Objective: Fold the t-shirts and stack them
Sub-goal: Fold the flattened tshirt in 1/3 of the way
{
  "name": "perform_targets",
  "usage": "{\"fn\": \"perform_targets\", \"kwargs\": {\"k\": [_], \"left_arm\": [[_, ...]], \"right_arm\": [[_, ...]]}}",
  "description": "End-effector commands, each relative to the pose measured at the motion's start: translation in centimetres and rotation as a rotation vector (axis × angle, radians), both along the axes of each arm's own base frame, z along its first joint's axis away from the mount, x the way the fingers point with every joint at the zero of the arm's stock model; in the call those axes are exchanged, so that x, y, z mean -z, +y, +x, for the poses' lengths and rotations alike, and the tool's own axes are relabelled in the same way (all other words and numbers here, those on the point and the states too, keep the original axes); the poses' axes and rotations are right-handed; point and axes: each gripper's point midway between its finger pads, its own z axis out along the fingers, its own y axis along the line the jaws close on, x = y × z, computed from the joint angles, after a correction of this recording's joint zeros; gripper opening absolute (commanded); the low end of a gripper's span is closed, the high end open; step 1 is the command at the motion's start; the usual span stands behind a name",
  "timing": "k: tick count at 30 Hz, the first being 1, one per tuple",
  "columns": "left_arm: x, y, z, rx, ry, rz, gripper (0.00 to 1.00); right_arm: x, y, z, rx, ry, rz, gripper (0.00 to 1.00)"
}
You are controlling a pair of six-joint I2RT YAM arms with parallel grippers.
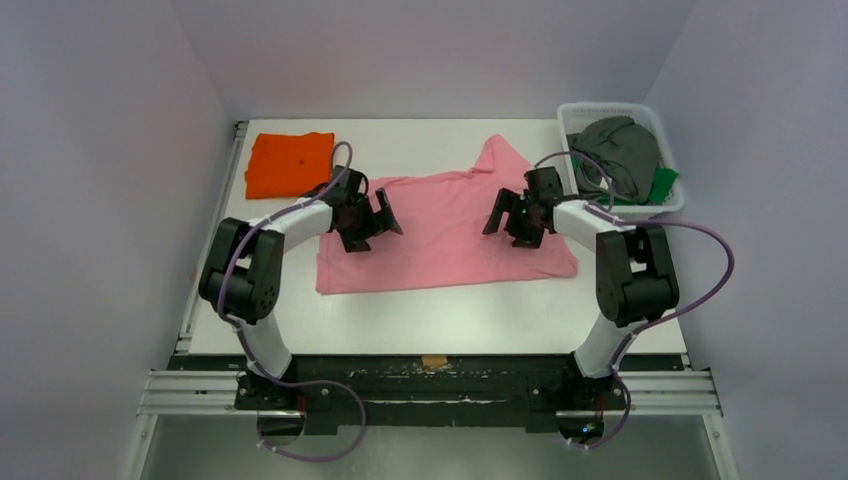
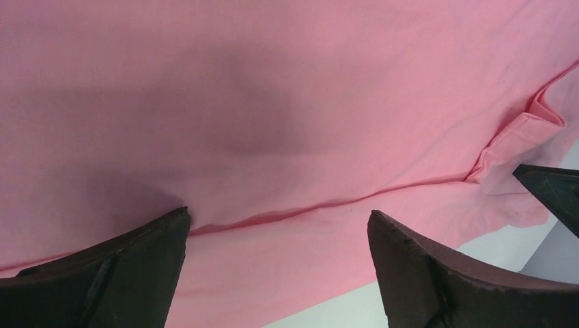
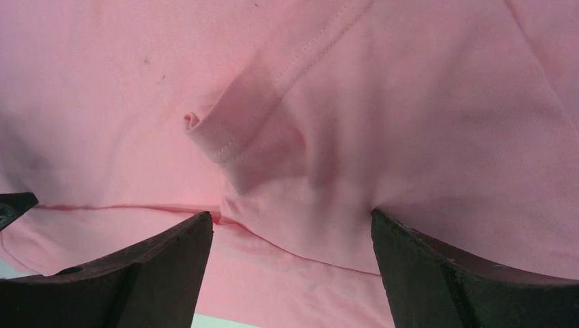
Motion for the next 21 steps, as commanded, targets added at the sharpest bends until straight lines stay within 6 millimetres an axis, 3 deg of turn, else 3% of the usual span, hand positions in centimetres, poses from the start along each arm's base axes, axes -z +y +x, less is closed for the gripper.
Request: {"fn": "perform_targets", "kwargs": {"k": [1,5,13,17,21], "left_arm": [[2.2,-0.6,-3.2,0.013,0.086,0.004,1.0],[3.4,-0.6,-7.3,0.028,0.142,0.025,1.0],[3.7,-1.0,-14.1,0.035,0.158,0.063,1.0],[4.1,-1.2,-17.3,0.035,0.171,0.071,1.0],[4.4,-0.8,-19.2,0.019,0.172,0.095,1.0]], "right_arm": [[3.2,-1.9,-4.5,0.087,0.101,-0.065,0.86],[3.7,-3.2,-8.3,0.134,0.15,-0.09,0.86],[4.1,-6.6,-16.1,0.225,0.244,-0.197,0.89],[4.1,-7.2,-18.2,0.239,0.256,-0.209,0.9],[3.6,-7.9,-19.8,0.271,0.256,-0.224,0.9]]}}
